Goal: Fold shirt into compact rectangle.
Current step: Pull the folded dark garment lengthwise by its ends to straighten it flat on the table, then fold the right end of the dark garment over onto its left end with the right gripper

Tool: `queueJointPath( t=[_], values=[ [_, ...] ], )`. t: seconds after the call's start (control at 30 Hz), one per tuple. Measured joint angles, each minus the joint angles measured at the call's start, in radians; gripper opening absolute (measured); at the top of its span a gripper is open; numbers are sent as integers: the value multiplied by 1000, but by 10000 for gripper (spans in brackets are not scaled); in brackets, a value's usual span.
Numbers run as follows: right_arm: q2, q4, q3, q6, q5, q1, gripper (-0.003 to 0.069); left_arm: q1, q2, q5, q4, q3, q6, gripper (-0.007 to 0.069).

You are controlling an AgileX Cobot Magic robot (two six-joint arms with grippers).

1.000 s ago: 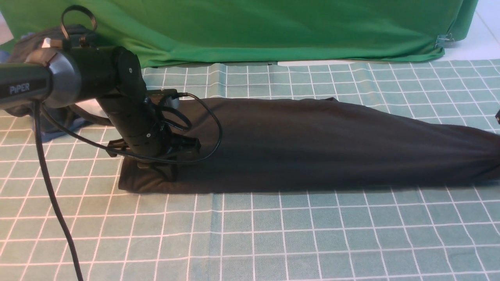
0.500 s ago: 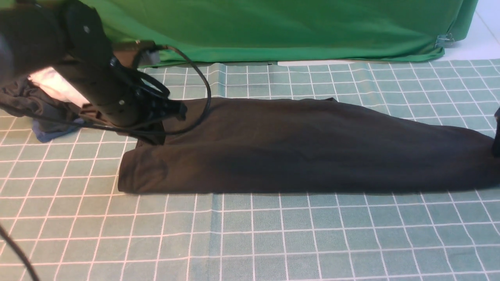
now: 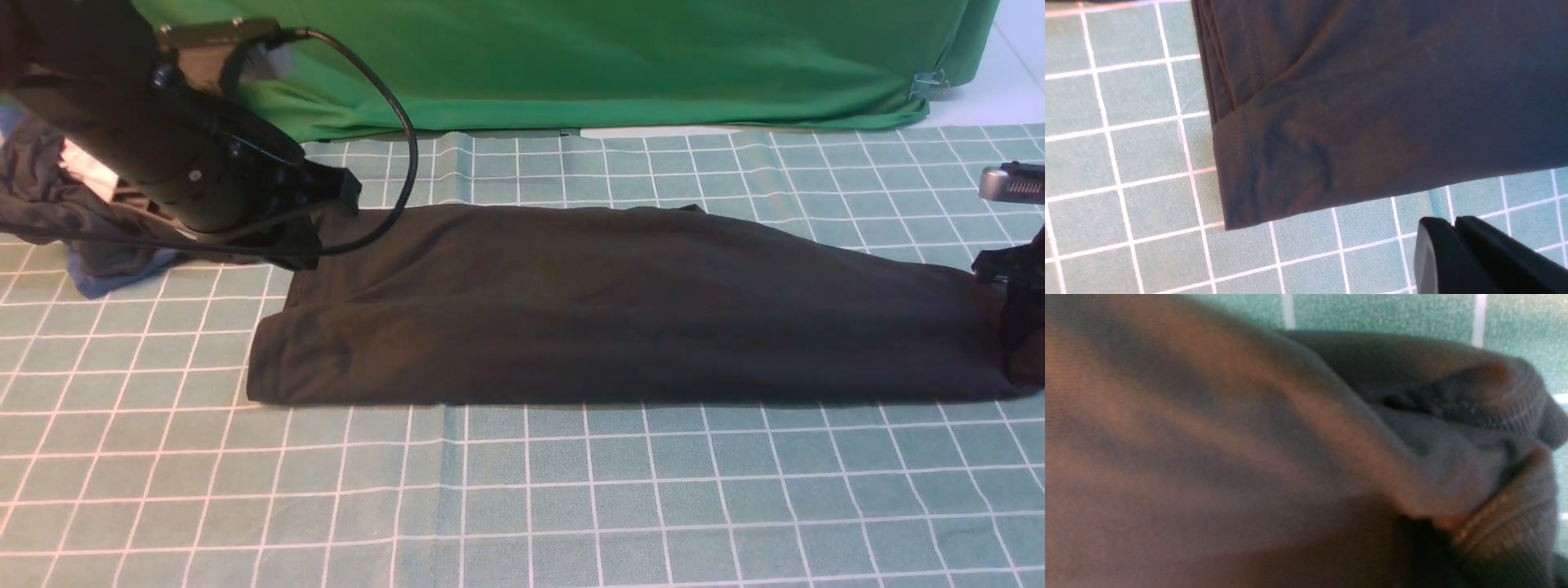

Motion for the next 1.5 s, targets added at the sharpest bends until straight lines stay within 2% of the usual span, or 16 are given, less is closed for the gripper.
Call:
queueJointPath(
  t=[0.07,0.2,0.3,0.43,0.67,0.8,1.1,1.23,1.5],
  values=[
    [0,4,-5,-19,7,-7,52,0,-19,6,0,0,3,6],
    [1,-19,-32,-2,46,-23,39,0,-38,28,7,0,6,6],
    [-17,-108,-52,77,59,-53,36,0,-72,82,52,0,5,6],
    [-63,-182,-74,107,66,-72,34,0,-127,108,102,0,-7,6],
    [-164,-106,-162,131,67,-37,34,0,-182,99,127,0,-16,6],
    [-215,-32,-210,132,68,29,34,0,-182,86,126,0,-23,6],
    [-251,127,-321,172,67,308,34,0,-182,44,60,0,-27,6],
    [-251,155,-341,178,53,457,33,0,-182,39,54,0,-27,6],
    [-219,178,-342,236,-37,668,31,0,-182,31,46,0,-27,6]
  ],
)
